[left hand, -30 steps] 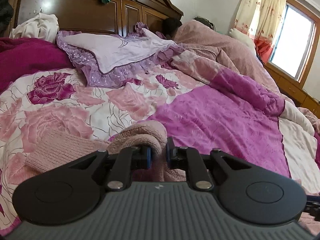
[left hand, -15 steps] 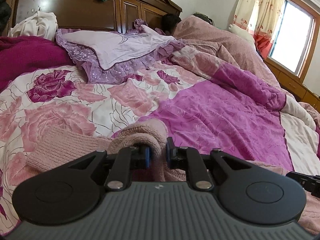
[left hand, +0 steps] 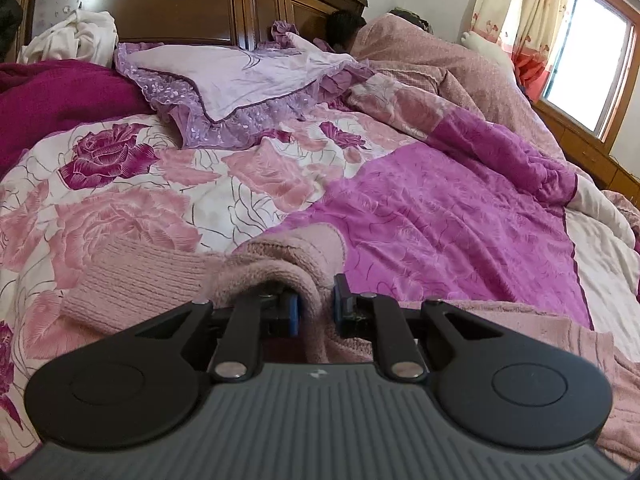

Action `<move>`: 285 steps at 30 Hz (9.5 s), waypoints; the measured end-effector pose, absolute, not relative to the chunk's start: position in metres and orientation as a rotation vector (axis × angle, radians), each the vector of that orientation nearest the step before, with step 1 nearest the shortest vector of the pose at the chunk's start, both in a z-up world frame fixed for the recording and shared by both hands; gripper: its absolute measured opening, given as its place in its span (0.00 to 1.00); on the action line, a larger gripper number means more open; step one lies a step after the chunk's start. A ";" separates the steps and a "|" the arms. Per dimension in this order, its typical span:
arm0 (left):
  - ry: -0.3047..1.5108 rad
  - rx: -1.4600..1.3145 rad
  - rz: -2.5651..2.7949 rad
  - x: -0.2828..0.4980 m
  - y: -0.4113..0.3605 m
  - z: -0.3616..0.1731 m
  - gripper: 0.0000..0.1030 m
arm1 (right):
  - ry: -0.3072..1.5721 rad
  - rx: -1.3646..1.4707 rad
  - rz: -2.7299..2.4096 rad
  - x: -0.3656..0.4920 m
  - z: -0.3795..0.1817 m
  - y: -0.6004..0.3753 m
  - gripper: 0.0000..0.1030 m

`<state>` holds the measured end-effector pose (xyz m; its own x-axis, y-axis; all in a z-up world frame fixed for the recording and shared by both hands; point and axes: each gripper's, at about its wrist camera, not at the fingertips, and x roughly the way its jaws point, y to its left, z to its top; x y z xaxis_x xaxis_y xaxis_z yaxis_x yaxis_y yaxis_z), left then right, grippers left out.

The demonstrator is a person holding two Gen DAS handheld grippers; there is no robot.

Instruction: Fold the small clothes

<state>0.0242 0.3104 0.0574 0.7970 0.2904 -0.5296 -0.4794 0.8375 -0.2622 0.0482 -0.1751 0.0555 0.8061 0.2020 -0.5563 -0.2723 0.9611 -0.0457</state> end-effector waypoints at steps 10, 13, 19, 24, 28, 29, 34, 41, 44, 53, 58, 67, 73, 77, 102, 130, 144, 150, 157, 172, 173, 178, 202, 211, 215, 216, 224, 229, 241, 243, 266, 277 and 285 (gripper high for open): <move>0.409 -0.393 0.408 0.018 0.303 0.079 0.16 | 0.654 -0.041 0.143 0.039 0.039 -0.210 0.53; 0.376 -0.337 0.385 0.016 0.291 0.094 0.16 | 0.696 -0.047 0.107 0.046 0.030 -0.200 0.56; 0.451 -0.296 0.404 0.030 0.279 0.107 0.16 | 0.661 -0.033 0.122 0.042 0.042 -0.195 0.54; 0.614 -0.390 0.364 0.029 0.280 0.089 0.16 | 0.645 -0.011 0.075 0.031 0.051 -0.211 0.54; 0.747 -0.372 0.263 0.015 0.267 0.091 0.23 | 0.648 -0.121 0.037 0.014 0.049 -0.219 0.54; 0.772 -0.355 0.240 0.011 0.261 0.094 0.28 | 0.653 -0.166 0.021 0.011 0.047 -0.219 0.54; 0.829 -0.328 0.167 0.001 0.236 0.112 0.46 | 0.696 -0.257 -0.025 0.013 0.035 -0.226 0.54; 0.856 -0.490 0.295 0.002 0.260 0.112 0.49 | 0.719 -0.213 -0.029 0.020 0.028 -0.231 0.53; 0.863 -0.496 0.203 -0.008 0.257 0.118 0.49 | 0.721 -0.191 -0.030 0.020 0.028 -0.234 0.52; 0.772 -0.338 -0.060 0.056 0.181 0.134 0.49 | 0.692 -0.172 -0.080 0.025 0.029 -0.236 0.46; 0.812 -0.189 -0.080 0.124 0.142 0.097 0.49 | 0.682 -0.174 -0.083 0.023 0.030 -0.236 0.44; 0.863 -0.100 -0.078 0.143 0.134 0.058 0.49 | 0.684 -0.139 -0.072 0.024 0.030 -0.243 0.43; 0.795 -0.140 -0.113 0.136 0.131 0.054 0.14 | 0.678 -0.142 -0.074 0.024 0.030 -0.243 0.35; 0.746 -0.167 -0.103 0.127 0.128 0.063 0.11 | 0.666 -0.149 -0.077 0.023 0.032 -0.243 0.18; 0.769 -0.293 -0.099 0.073 0.162 0.079 0.45 | 0.707 -0.222 -0.094 0.000 0.050 -0.247 0.15; 0.671 -0.421 0.289 -0.016 0.211 0.102 0.63 | 0.636 -0.166 0.082 0.004 0.059 -0.212 0.57; 0.648 -0.356 0.472 -0.006 0.236 0.079 0.69 | 0.629 -0.135 0.147 -0.010 0.057 -0.186 0.57; 0.618 -0.326 0.389 0.000 0.240 0.077 0.69 | 0.658 -0.093 0.135 -0.010 0.051 -0.190 0.57; 0.618 -0.418 0.334 0.031 0.258 0.061 0.19 | 0.671 -0.084 0.128 -0.009 0.048 -0.188 0.57; 0.388 -0.368 0.323 0.015 0.241 0.146 0.11 | 0.686 -0.041 0.096 -0.009 0.046 -0.197 0.57; 0.376 -0.365 0.311 0.015 0.235 0.153 0.11 | 0.685 -0.039 0.095 -0.009 0.046 -0.198 0.57; 0.294 -0.293 0.217 0.013 0.186 0.184 0.11 | 0.682 -0.025 0.087 -0.010 0.046 -0.202 0.57; 0.599 -0.030 -0.230 0.082 -0.070 0.087 0.12 | 0.652 0.080 0.024 -0.014 0.047 -0.237 0.57; 0.717 -0.037 -0.307 0.096 -0.079 0.044 0.47 | 0.676 0.114 0.025 -0.014 0.038 -0.244 0.57; 0.751 0.008 -0.299 0.092 -0.083 0.053 0.51 | 0.686 0.124 0.028 -0.013 0.036 -0.244 0.57; 0.758 0.023 -0.295 0.089 -0.084 0.056 0.51 | 0.689 0.123 0.029 -0.012 0.035 -0.244 0.57; 0.828 0.023 -0.247 0.065 -0.065 0.078 0.52 | 0.669 0.117 0.038 -0.015 0.040 -0.241 0.57; 0.856 0.007 -0.239 0.047 -0.042 0.088 0.52 | 0.658 0.113 0.052 -0.017 0.043 -0.238 0.57; 0.856 -0.006 -0.084 0.009 0.028 0.095 0.52 | 0.629 0.078 0.122 -0.015 0.053 -0.217 0.57; 0.848 -0.003 -0.062 0.006 0.036 0.096 0.52 | 0.618 0.065 0.144 -0.014 0.056 -0.210 0.57; 0.829 -0.082 0.125 -0.010 0.100 0.099 0.52 | 0.549 -0.036 0.415 0.011 0.080 -0.116 0.57; 0.828 -0.098 0.187 -0.015 0.119 0.096 0.52 | 0.536 -0.068 0.528 0.023 0.079 -0.077 0.57; 0.836 -0.131 0.227 -0.019 0.138 0.090 0.52 | 0.562 -0.174 0.645 0.025 0.065 -0.035 0.57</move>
<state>-0.0188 0.1376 0.0903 0.6481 0.1477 -0.7471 -0.2503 0.9678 -0.0258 0.0253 -0.0349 0.0651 0.6565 0.5207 -0.5458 -0.6121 0.7906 0.0178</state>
